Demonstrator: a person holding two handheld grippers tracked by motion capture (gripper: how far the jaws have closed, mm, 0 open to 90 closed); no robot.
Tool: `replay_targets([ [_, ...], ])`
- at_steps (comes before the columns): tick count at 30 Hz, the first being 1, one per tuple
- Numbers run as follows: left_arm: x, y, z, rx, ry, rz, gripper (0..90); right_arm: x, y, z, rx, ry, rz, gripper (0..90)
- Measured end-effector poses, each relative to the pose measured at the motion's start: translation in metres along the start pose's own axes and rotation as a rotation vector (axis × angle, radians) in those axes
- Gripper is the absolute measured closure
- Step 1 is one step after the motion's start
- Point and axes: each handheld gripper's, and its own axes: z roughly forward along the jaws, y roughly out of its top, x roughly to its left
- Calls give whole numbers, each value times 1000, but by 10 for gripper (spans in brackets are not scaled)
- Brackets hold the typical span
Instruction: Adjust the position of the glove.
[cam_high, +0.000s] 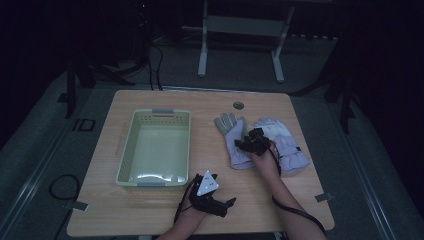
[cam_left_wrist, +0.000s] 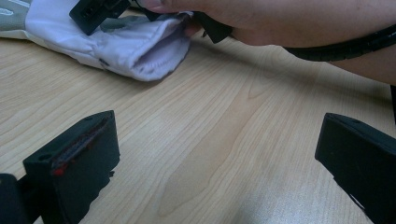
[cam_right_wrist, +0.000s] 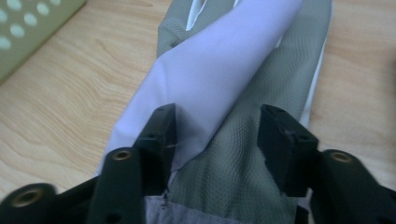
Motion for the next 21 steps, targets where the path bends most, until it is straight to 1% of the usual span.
replay_targets([
  [2,0,0,0,1,0,-2,1,0,0,0,-1,4,19,588],
  [3,0,0,0,1,0,-2,1,2,1,0,6,-1,10,604],
  [6,0,0,0,1,1,-3,1,10,3,0,17,-35,-34,706],
  [7,0,0,0,1,2,-3,1,11,3,0,21,-43,-53,755],
  [8,0,0,0,1,1,-3,1,12,4,0,24,-53,-58,812],
  [10,0,0,0,3,2,-2,1,12,4,0,26,-61,-56,827],
  [11,0,0,0,2,1,-7,1,12,5,-1,28,-59,-47,852],
  [12,0,0,0,4,1,-8,1,13,6,-6,11,-38,-6,870],
  [13,0,0,0,4,0,-7,1,13,6,-9,6,-26,3,874],
  [16,0,0,0,4,-1,-9,1,16,8,-21,-37,-12,37,876],
  [18,0,0,0,4,1,-7,1,19,9,-33,-77,-13,51,877],
  [20,0,0,0,4,2,-5,1,21,10,-45,-104,-5,75,876],
  [21,0,0,0,4,2,-5,1,23,10,-50,-114,-3,75,876],
])
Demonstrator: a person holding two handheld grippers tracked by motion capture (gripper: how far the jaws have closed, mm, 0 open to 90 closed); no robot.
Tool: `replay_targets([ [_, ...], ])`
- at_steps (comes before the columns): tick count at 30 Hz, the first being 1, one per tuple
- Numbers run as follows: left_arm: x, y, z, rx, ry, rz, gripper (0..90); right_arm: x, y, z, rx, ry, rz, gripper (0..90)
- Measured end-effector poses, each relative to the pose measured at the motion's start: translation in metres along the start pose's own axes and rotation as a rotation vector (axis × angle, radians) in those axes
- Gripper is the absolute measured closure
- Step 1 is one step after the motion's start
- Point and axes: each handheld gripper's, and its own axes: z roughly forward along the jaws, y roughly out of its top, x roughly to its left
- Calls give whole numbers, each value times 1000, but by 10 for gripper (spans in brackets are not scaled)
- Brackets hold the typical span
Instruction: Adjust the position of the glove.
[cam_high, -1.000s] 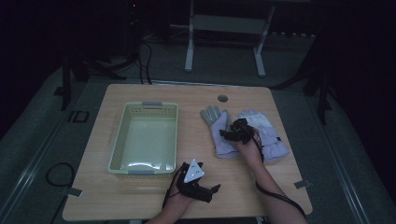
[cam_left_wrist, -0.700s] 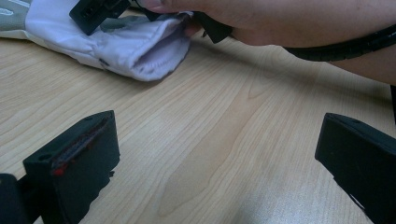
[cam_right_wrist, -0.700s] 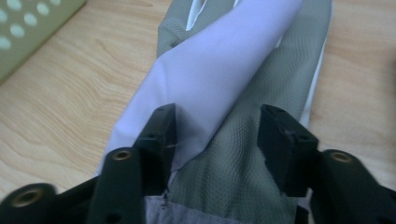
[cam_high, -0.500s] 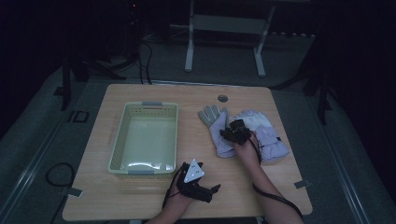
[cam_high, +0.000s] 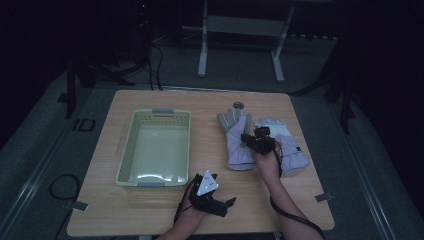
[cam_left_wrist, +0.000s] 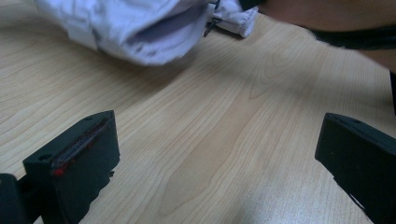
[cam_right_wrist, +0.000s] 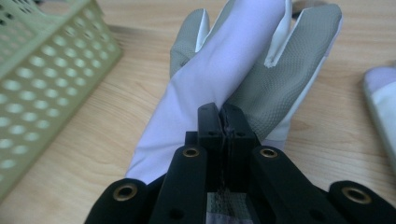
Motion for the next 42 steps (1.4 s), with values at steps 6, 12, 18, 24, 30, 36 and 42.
replay_targets([
  [6,0,0,0,-1,2,4,1,9,-6,-28,-34,-32,7,876],
  [12,0,0,0,-1,3,2,1,12,-21,-42,-60,-48,21,875],
  [18,-1,0,0,-2,3,5,1,18,-36,-46,-54,-52,26,876],
  [24,-1,0,0,-2,2,9,1,21,-52,-36,-26,-46,35,874],
  [30,-1,0,0,-3,1,8,1,17,-61,-23,-1,-62,39,872],
  [36,-1,0,0,-3,0,9,1,13,-71,-14,10,-64,52,849],
  [42,-1,0,0,-3,0,7,1,10,-65,-21,12,-29,45,745],
])
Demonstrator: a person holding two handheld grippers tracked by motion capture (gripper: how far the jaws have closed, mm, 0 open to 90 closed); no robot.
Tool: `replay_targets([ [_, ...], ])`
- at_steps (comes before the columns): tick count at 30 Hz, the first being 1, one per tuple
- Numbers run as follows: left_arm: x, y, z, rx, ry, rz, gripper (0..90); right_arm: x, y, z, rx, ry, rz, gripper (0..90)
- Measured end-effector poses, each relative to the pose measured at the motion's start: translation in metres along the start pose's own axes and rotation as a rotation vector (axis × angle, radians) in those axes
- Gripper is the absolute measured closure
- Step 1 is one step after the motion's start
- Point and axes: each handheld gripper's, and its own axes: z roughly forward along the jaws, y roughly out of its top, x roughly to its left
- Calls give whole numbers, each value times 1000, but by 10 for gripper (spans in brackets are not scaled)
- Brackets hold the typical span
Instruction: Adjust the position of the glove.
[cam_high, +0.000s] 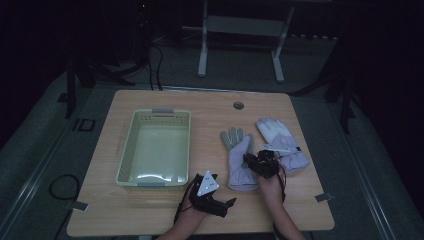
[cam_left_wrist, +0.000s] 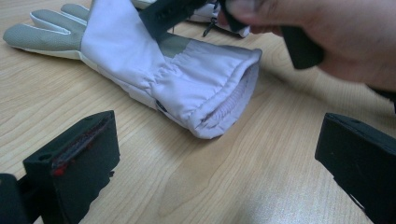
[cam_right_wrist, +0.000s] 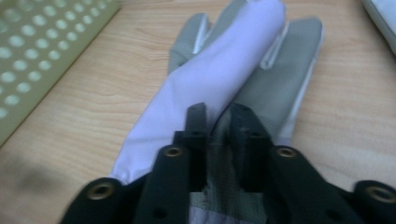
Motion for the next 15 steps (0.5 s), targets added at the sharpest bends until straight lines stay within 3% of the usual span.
replay_targets([
  [3,0,0,0,-1,0,0,1,-5,8,-7,-12,15,-76,653],
  [5,0,0,0,0,0,0,1,-12,15,-14,-30,2,-109,627],
  [15,1,0,0,3,1,-5,1,-55,32,-33,-62,-37,-145,586],
])
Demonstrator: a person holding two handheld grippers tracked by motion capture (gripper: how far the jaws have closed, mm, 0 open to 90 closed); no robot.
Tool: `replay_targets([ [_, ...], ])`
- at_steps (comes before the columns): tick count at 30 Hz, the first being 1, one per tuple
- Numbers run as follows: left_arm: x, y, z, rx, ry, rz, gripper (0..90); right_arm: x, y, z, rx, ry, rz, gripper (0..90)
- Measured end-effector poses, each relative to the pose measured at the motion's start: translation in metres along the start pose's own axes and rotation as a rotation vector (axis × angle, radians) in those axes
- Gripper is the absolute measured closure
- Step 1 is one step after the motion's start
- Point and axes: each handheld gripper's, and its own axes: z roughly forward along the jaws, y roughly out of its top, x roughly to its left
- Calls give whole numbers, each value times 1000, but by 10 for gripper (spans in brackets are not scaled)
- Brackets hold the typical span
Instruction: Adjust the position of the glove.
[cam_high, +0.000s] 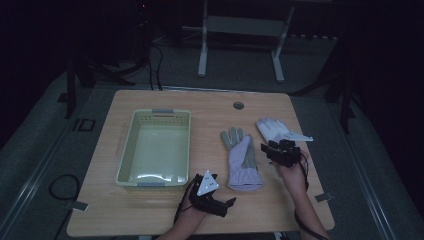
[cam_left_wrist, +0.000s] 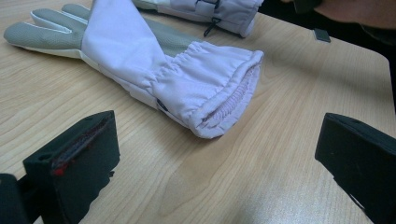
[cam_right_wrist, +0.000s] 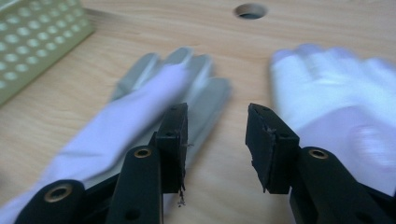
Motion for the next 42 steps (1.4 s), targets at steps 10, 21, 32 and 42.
replay_targets([
  [10,0,0,0,0,0,-2,1,-67,5,-10,-3,-59,9,541],
  [21,1,0,0,1,-1,-7,1,-94,-1,5,32,-13,29,527],
  [32,1,0,0,2,-4,-10,1,-106,-19,29,119,11,42,551],
  [42,1,0,0,3,-1,-11,1,-104,-22,28,114,25,88,725],
])
